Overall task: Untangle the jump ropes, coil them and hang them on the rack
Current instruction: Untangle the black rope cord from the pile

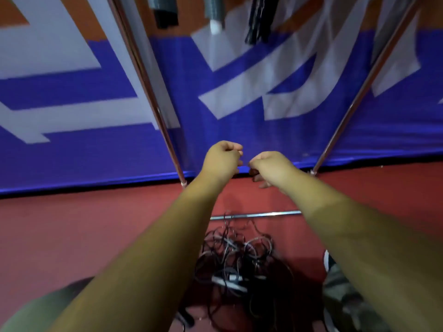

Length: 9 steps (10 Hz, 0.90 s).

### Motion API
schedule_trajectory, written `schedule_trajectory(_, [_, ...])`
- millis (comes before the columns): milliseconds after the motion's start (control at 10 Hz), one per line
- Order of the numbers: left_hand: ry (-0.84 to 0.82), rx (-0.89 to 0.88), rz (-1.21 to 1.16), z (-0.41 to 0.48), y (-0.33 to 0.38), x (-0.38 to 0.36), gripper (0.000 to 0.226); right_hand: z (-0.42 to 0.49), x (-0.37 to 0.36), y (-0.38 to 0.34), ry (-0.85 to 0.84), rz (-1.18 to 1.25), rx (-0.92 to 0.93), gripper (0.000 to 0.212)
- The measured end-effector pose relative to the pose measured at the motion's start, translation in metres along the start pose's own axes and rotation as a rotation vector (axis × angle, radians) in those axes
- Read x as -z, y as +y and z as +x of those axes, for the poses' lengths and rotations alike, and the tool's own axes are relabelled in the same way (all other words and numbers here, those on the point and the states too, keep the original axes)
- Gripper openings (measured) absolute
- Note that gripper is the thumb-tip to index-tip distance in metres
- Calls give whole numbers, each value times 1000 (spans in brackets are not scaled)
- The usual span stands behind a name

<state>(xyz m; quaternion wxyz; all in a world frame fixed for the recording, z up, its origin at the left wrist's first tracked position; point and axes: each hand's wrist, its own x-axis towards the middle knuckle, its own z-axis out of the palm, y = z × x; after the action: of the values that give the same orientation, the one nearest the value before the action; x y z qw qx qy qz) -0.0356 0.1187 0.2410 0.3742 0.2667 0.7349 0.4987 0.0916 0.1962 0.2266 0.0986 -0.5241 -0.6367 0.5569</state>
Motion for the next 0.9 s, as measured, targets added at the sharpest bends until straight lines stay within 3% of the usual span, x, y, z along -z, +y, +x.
schedule_trajectory(300, [-76,390,166,20,-184,-6,13,39,-81,160,-201,-33,-395,19])
schedule_trajectory(400, [-125,465,244,23,-256,-5,27,37,-97,210,-241,-85,-496,22])
schedule_trajectory(500, [-340,346,812,9,-301,-4,29,33,-109,249,-256,-100,-586,25])
schedule_trajectory(700, [-579,237,1110,-24,-361,-3,34,35,-148,296,-335,-232,-614,26])
schedule_trajectory(800, [-621,326,964,-46,-385,-7,37,36,-167,306,-407,-344,-556,27])
schedule_trajectory(900, [-538,486,892,-61,-404,-9,36,35,-183,312,-473,-433,-524,27])
